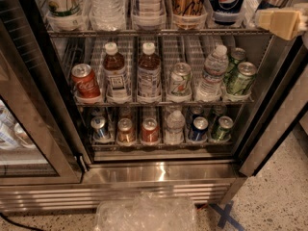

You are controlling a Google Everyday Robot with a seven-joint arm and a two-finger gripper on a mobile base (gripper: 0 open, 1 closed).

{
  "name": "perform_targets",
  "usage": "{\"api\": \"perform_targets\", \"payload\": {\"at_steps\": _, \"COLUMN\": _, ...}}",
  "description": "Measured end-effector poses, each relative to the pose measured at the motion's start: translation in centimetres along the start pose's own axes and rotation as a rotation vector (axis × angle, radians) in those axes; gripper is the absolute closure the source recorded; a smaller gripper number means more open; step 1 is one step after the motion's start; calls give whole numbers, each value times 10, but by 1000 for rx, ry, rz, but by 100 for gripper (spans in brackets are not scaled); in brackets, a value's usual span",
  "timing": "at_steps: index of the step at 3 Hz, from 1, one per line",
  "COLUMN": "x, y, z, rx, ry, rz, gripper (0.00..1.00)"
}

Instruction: Pick redbull can from top shelf of fridge

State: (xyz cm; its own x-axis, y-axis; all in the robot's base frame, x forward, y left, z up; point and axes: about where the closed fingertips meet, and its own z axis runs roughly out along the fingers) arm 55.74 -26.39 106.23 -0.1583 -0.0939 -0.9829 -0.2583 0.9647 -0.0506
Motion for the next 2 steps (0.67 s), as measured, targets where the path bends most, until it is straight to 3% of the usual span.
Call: {"api": "perform_targets", "payload": {"at_steps": 2, "x": -4, "y": -19, "z": 20, "rx": 39, "ry": -12, "rz": -10, "gripper": 36}}
